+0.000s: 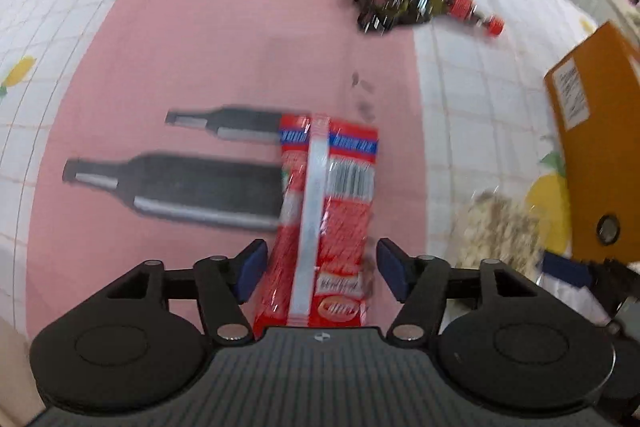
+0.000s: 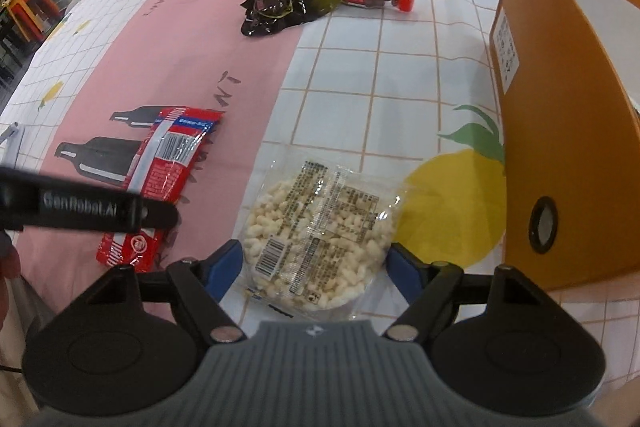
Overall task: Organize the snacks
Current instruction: 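Carry the red sausage pack and rice-cracker pack over the orange box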
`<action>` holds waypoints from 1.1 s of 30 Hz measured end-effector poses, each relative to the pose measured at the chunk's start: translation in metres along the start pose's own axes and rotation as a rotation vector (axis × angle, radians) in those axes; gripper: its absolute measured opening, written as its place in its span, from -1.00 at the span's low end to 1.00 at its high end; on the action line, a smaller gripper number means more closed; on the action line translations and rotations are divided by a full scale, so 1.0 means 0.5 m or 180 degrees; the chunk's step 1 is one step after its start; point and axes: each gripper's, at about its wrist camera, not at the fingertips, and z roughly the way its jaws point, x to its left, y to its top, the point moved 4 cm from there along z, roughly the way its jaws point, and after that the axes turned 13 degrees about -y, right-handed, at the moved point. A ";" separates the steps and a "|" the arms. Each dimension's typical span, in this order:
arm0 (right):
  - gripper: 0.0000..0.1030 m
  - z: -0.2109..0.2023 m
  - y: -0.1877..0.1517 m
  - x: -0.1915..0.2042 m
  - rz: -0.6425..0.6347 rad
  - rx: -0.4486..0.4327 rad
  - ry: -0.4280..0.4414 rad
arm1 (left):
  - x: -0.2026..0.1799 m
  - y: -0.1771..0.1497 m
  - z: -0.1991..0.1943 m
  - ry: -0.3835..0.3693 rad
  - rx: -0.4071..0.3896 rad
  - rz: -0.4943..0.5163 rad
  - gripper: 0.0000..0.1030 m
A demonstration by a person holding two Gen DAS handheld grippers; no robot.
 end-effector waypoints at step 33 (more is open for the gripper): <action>0.52 -0.036 0.017 0.009 0.0054 -0.0300 -0.0256 | -0.027 0.026 -0.004 -0.0004 -0.0334 0.0130 -0.24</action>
